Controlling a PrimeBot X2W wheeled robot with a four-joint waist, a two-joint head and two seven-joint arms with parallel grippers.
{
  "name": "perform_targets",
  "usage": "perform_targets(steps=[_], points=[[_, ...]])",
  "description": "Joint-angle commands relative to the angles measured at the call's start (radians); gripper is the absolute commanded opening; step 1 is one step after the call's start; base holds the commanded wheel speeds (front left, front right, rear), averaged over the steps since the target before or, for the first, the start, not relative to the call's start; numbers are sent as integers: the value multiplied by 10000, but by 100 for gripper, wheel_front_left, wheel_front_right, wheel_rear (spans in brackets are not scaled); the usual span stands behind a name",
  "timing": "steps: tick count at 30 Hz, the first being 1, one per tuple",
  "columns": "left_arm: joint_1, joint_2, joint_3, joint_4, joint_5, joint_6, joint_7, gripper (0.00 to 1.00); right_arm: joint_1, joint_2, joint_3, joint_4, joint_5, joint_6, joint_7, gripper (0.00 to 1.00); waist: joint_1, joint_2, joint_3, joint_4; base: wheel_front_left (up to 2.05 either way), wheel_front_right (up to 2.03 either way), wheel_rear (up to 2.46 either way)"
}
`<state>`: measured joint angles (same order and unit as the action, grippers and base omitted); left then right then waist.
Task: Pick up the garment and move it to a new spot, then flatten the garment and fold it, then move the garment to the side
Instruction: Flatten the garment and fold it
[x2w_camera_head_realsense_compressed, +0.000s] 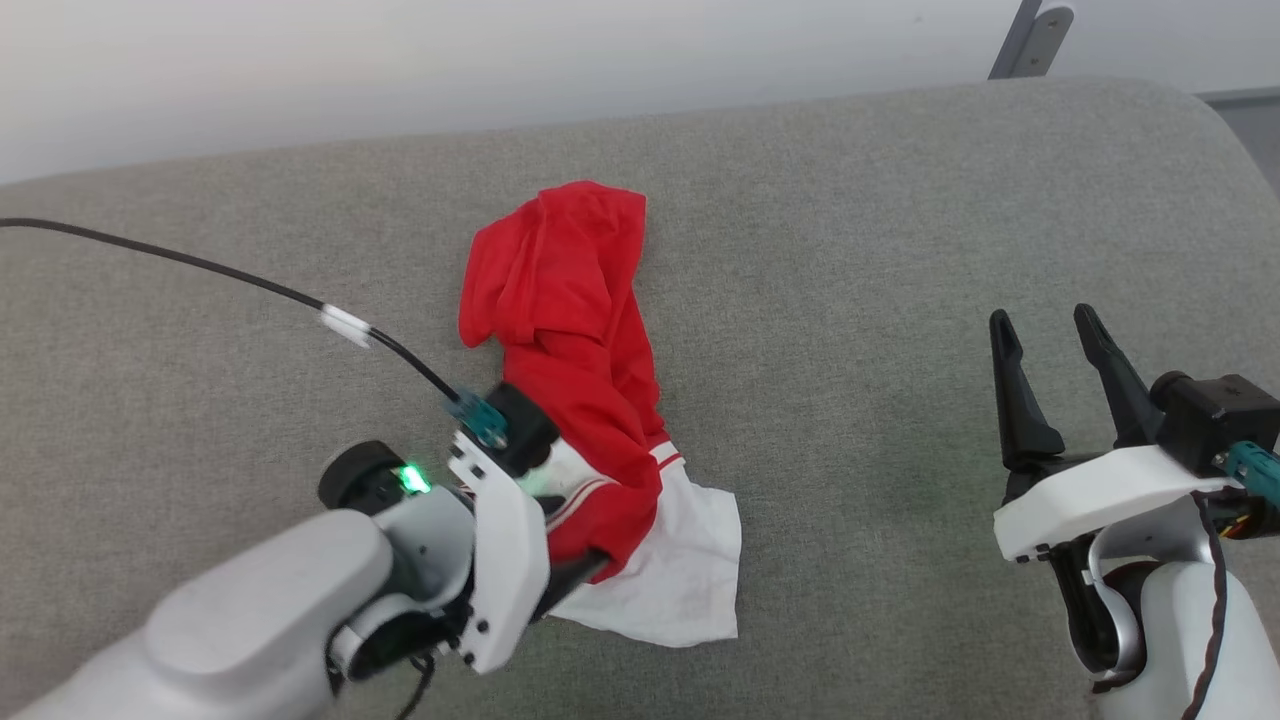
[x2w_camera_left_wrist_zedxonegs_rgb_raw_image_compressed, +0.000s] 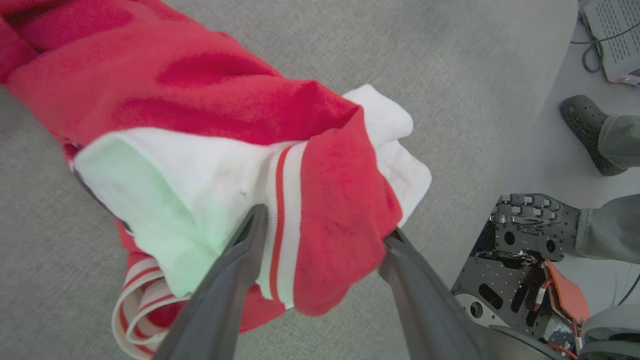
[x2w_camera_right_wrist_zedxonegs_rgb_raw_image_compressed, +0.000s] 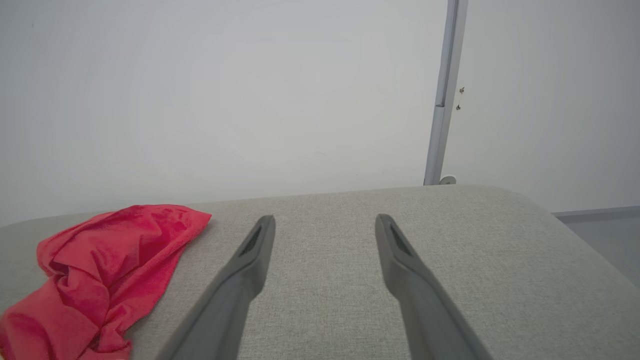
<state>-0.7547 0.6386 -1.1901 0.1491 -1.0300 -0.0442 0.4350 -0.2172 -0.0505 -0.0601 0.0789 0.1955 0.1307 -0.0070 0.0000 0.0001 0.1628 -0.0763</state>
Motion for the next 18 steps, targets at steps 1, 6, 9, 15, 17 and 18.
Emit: perform_targets(steps=[1,6,9,15,17,18], points=[[-20,163,226,-138,-243,-17,-55,100,-67,-4,-17,53,40,2,-70,100,0,-1,-70,26,0,0,0],[-553,819,754,-466,-714,289,494,100,93,-4,2,136,26,2,-99,100,0,-1,-363,55,0,0,0],[-940,1101,1019,-589,-978,492,939,100,103,-4,30,152,74,2,-100,100,0,-1,-452,69,0,0,0],[-1272,1162,1120,-584,-1407,771,1744,100,71,-4,104,164,61,2,-71,100,0,-1,-585,63,0,0,0],[-1164,999,1066,-649,-1630,751,1900,100,87,-5,105,150,39,2,-46,100,0,-1,-624,50,0,0,0],[-1098,916,1046,-687,-1717,735,1961,100,107,-4,102,136,19,2,-39,100,0,-1,-641,46,0,0,0]])
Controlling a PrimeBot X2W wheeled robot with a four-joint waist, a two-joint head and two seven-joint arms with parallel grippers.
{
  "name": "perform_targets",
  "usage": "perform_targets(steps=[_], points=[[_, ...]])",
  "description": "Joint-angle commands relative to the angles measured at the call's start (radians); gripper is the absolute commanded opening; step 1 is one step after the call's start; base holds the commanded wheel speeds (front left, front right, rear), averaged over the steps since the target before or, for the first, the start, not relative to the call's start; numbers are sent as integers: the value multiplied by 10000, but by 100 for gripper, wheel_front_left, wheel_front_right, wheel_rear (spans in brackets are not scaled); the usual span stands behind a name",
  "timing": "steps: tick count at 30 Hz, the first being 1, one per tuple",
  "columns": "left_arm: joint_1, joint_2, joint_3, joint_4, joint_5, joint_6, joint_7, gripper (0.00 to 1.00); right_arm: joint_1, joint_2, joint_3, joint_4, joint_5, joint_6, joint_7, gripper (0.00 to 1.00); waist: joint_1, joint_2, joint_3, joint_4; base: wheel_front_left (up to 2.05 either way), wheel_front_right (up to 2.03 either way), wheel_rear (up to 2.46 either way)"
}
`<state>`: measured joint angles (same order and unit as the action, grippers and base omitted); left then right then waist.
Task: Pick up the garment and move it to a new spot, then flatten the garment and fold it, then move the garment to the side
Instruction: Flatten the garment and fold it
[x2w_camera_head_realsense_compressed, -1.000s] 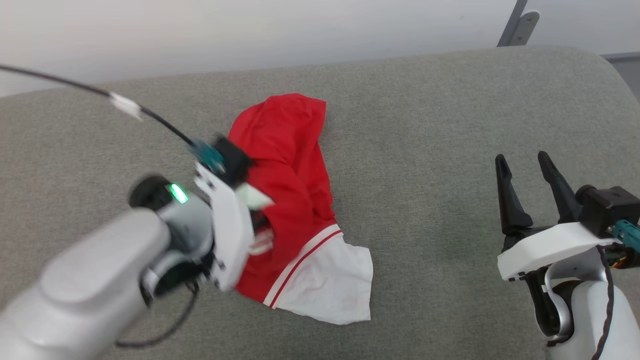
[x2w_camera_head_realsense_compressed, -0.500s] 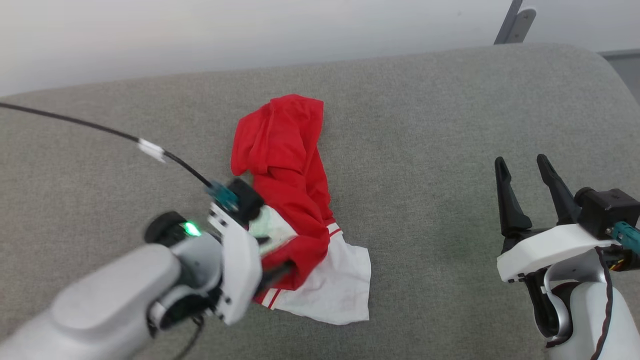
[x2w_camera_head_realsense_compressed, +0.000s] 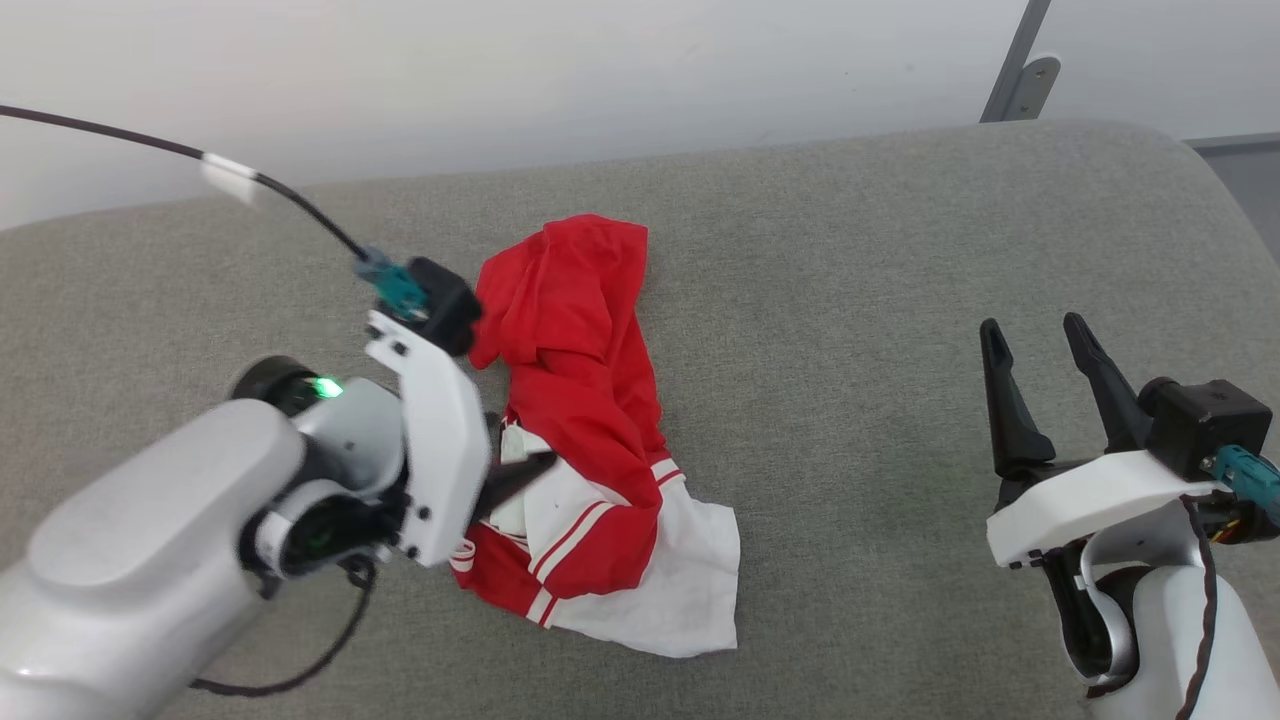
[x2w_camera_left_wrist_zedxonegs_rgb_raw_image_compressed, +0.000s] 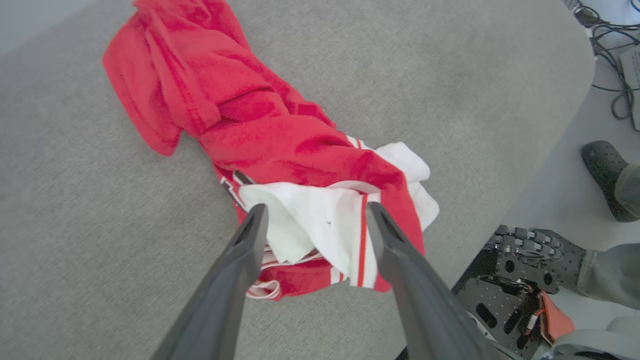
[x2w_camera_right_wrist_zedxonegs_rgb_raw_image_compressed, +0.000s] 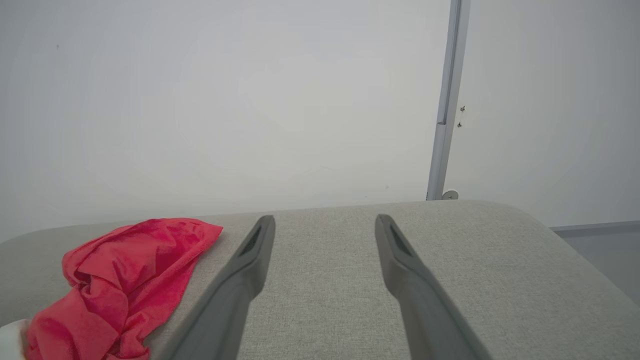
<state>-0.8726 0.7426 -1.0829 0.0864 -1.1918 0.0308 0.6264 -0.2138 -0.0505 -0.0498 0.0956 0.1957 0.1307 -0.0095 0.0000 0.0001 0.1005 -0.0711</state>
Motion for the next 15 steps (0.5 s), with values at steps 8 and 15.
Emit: perform_targets(steps=[8,15], points=[[216,-418,-413,202,125,7,230,100,146,-4,30,-135,-73,2,90,100,0,-1,-22,-117,0,0,0],[253,-701,-571,1237,347,-50,16,100,-2,-2,97,-194,-27,2,139,100,0,-1,215,-280,0,0,0]])
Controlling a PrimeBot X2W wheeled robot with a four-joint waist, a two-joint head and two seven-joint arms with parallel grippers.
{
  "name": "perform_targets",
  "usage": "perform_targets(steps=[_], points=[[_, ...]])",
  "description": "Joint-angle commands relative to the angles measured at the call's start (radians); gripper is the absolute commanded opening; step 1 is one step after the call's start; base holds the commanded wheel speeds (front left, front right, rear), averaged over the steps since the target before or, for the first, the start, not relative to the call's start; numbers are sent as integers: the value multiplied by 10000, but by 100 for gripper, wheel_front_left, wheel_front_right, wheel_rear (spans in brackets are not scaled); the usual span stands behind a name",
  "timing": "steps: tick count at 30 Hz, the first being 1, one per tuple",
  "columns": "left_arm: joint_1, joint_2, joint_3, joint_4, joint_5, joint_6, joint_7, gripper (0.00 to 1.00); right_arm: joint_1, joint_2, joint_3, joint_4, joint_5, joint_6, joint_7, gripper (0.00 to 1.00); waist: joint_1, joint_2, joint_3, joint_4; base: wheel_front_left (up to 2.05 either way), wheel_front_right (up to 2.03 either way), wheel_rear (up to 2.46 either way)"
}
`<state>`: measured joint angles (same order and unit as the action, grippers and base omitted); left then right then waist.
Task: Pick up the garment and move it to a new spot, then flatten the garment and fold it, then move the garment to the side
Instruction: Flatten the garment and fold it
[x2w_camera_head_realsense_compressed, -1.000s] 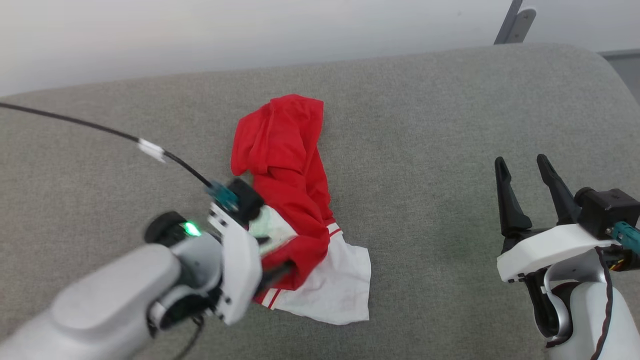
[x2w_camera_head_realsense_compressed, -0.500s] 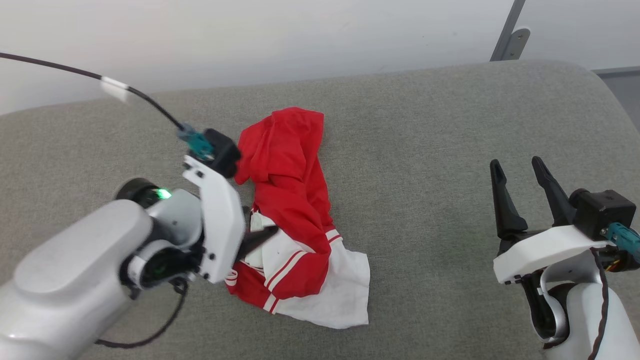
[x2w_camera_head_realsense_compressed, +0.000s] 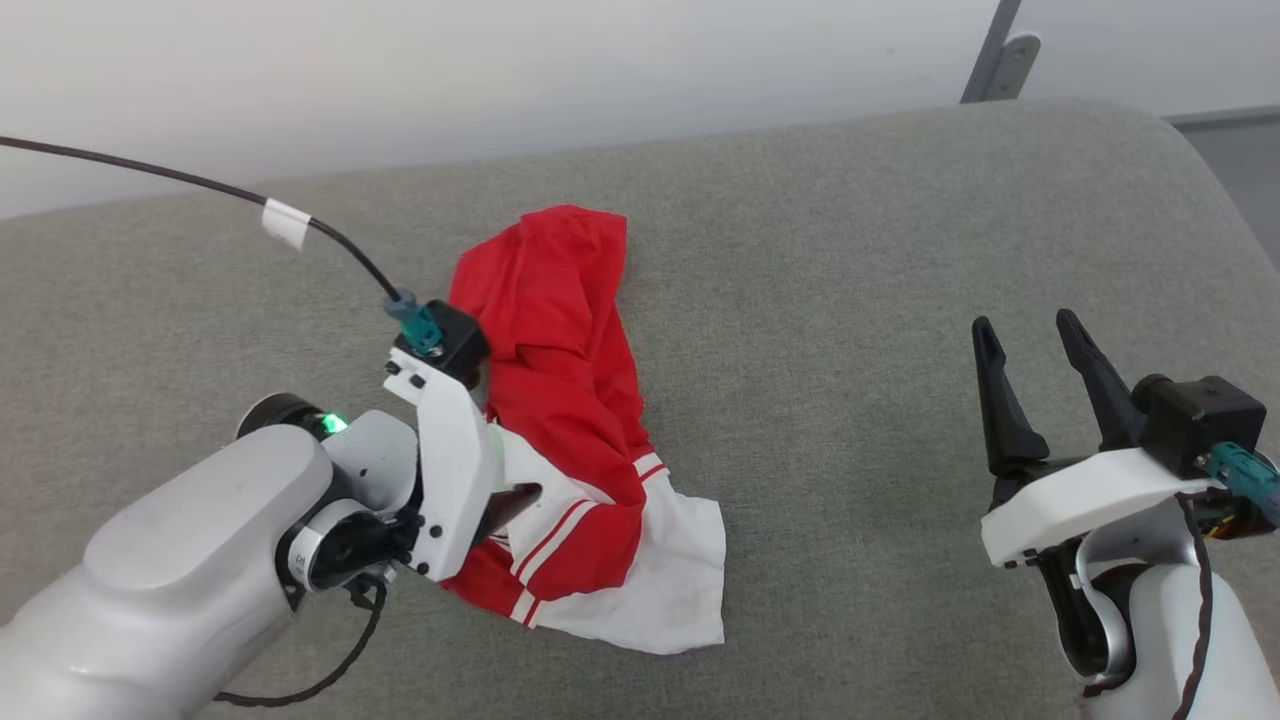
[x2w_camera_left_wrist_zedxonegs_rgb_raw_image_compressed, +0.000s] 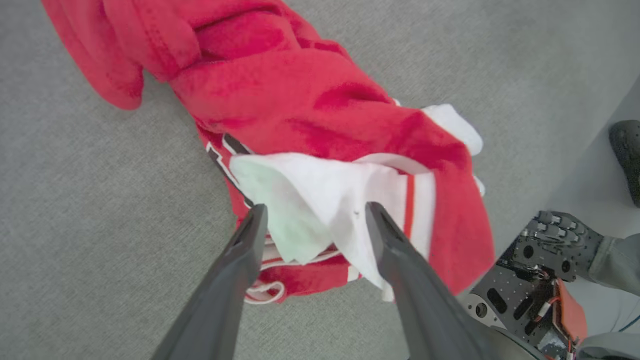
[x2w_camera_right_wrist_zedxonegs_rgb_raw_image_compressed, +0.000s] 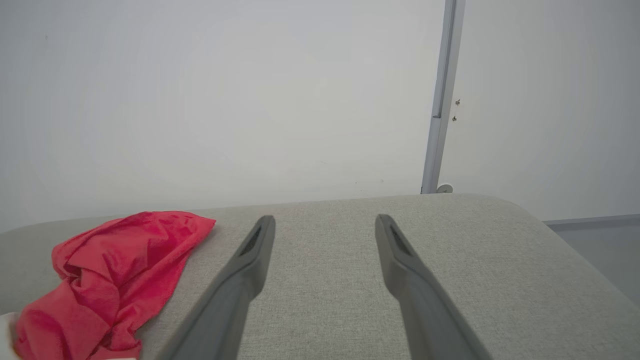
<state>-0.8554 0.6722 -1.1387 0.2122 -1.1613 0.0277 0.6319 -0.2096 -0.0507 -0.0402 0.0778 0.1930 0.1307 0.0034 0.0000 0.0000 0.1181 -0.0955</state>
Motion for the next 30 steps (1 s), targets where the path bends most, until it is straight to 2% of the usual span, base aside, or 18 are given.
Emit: perform_targets(steps=[1,9,10,11,16,21,25,30], points=[[143,-63,-19,229,26,-23,-86,100,-62,-2,16,-18,5,2,10,100,0,0,83,-68,0,0,0],[421,-720,89,1961,-373,-327,-482,100,-211,-2,33,4,15,2,-43,100,0,0,396,-232,0,0,0],[407,-768,113,2123,-414,-394,-534,27,-213,-3,18,12,12,2,-60,100,0,0,417,-228,0,0,0],[366,-779,128,2258,-438,-478,-534,0,-219,-2,15,12,8,2,-63,100,0,0,435,-223,0,0,0],[121,-779,405,2501,-591,-683,-809,0,-161,-3,-122,48,-53,2,-100,100,0,0,412,-111,0,0,0],[22,-313,890,1899,-682,-455,-1277,0,-47,-2,-282,61,-102,2,-107,100,0,0,275,156,0,0,0],[320,687,1505,871,-820,186,-1838,0,53,-3,-392,5,-127,2,-51,100,0,0,197,489,0,0,0],[836,1736,2105,495,-896,997,-2628,0,7,-3,-358,-64,-149,2,28,100,0,0,255,686,0,0,0]])
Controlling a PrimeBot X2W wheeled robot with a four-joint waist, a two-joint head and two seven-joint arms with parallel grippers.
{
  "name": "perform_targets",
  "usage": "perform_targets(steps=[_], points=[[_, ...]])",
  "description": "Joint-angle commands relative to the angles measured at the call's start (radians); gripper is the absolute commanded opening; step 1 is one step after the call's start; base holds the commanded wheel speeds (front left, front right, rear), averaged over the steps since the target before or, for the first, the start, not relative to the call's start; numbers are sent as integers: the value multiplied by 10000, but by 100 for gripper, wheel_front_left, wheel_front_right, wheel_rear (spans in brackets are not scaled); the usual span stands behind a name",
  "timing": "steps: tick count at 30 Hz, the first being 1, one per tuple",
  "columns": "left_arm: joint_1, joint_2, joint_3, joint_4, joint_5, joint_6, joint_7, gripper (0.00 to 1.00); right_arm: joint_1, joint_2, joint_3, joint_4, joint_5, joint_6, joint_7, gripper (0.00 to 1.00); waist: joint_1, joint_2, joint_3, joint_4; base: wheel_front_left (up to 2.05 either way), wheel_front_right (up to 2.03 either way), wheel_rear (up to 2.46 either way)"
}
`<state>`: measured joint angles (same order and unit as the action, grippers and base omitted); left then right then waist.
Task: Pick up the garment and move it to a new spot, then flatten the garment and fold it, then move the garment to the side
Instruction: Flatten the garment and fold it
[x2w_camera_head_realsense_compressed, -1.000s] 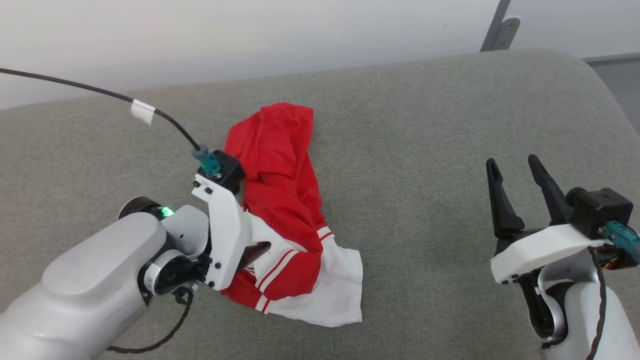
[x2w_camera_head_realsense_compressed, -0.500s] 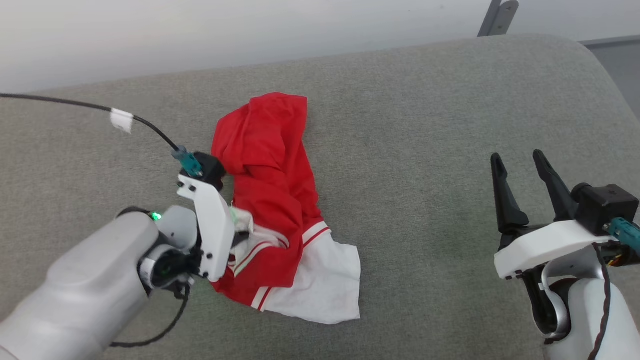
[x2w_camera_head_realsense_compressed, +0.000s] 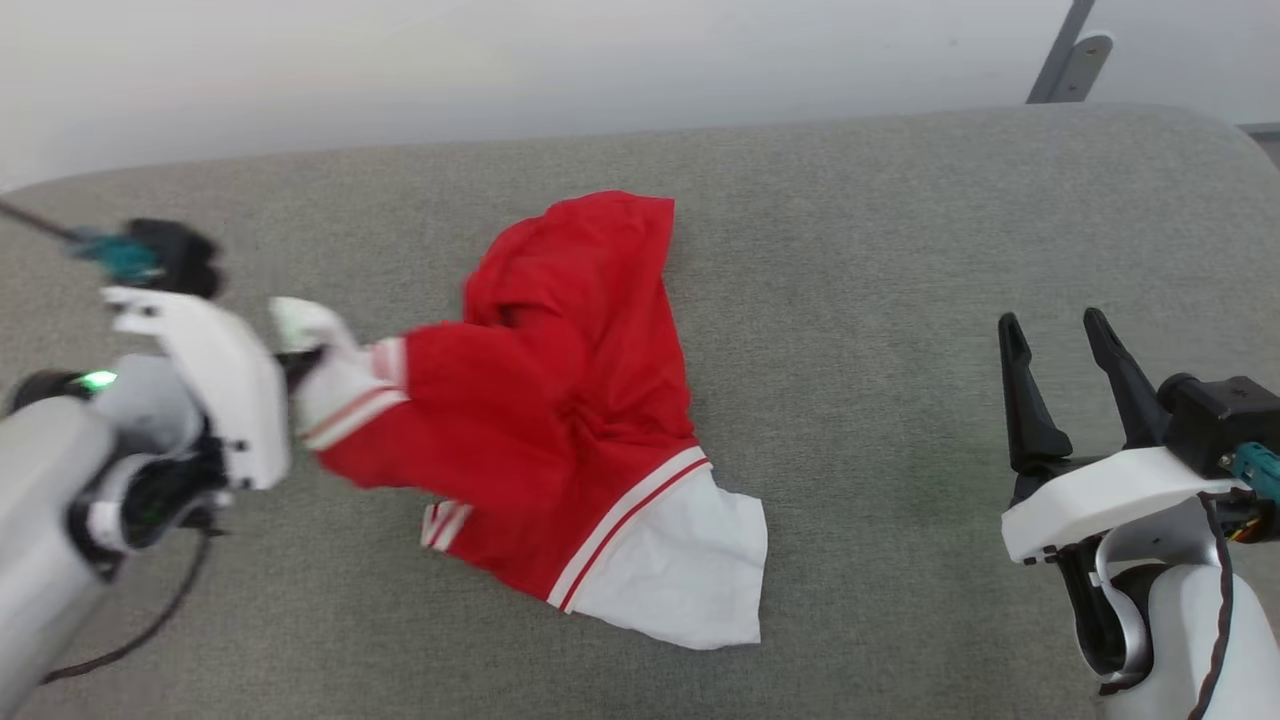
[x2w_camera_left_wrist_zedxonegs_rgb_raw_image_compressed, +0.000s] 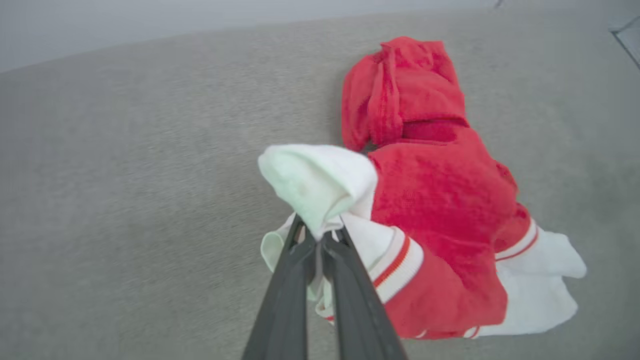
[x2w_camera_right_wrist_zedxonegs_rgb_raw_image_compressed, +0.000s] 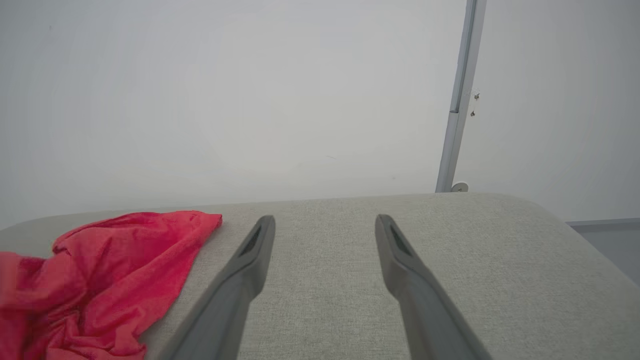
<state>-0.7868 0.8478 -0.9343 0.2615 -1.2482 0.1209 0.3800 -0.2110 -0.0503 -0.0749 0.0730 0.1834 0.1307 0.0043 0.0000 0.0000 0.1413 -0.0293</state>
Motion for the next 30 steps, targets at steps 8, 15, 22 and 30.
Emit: perform_targets(steps=[8,15,22,30], points=[[1196,413,340,1128,-337,412,-1077,0,-137,-7,108,-18,-63,2,93,100,0,0,127,63,0,0,0],[1607,-29,580,2490,-596,-46,-1966,100,-99,-4,445,-1,-15,2,270,100,0,0,125,63,0,0,0],[1815,-97,609,2571,-94,-489,-3200,100,129,-90,1058,60,110,2,590,100,0,0,-71,372,0,0,0],[2447,-30,564,1494,895,-206,-5404,100,443,-472,2171,288,594,2,1574,100,0,0,-354,1074,0,0,0]])
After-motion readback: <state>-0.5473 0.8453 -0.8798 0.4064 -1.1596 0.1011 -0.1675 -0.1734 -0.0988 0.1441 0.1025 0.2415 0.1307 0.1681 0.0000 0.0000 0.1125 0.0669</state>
